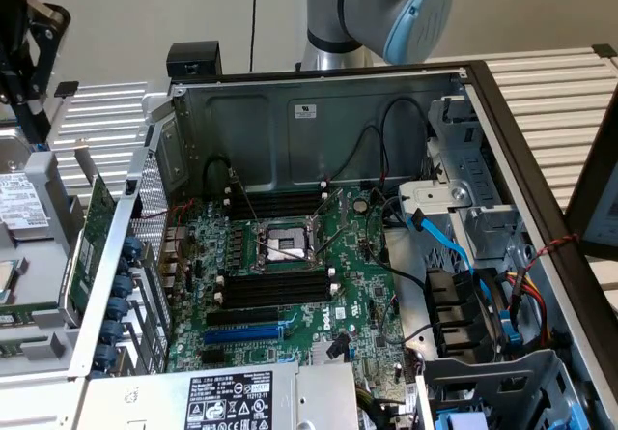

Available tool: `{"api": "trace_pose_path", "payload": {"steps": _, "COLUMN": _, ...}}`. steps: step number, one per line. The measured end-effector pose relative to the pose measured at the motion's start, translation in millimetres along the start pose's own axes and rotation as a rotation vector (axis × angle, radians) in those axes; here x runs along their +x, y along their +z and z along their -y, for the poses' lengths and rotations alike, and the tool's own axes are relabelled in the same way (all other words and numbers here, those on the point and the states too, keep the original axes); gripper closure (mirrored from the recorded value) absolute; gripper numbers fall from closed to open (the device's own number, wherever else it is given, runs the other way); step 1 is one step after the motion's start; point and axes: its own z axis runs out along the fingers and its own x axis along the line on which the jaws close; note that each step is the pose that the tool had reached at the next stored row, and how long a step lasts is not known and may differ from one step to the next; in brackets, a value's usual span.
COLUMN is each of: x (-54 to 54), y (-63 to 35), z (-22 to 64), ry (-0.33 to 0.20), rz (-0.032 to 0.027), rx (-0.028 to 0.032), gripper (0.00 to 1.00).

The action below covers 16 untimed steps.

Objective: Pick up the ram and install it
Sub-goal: 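Reach for the ram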

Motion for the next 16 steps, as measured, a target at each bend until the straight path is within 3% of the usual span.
{"api": "trace_pose_path", "payload": {"steps": 16, "x": 72.3, "y": -3.6, "z": 8.0, "ry": 0.0, "rz": 0.0, "rx": -0.001, "gripper": 0.9}}
